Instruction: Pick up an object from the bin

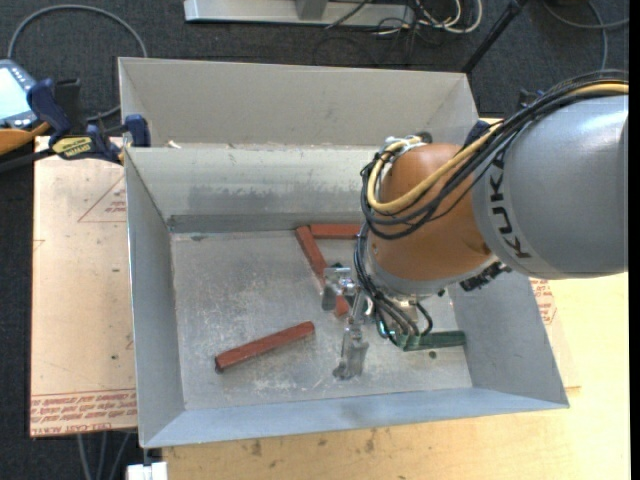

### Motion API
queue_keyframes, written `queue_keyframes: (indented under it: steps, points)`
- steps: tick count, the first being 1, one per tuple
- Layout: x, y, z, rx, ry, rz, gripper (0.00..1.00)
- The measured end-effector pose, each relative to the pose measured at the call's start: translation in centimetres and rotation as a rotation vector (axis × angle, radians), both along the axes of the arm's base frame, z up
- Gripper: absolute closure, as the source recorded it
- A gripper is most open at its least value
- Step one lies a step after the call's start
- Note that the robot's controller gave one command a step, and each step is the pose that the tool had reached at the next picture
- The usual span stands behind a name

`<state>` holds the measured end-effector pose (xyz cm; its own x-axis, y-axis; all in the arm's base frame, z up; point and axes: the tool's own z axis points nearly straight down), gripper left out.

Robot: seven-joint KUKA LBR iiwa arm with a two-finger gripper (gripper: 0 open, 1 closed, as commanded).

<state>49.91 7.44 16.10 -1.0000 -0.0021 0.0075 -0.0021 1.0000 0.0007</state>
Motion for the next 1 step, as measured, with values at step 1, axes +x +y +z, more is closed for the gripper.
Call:
queue_keyframes:
  steps: [1]
  points:
    - [3.1, 7.03, -9.52, 0.002, -0.005, 0.111, 0.0]
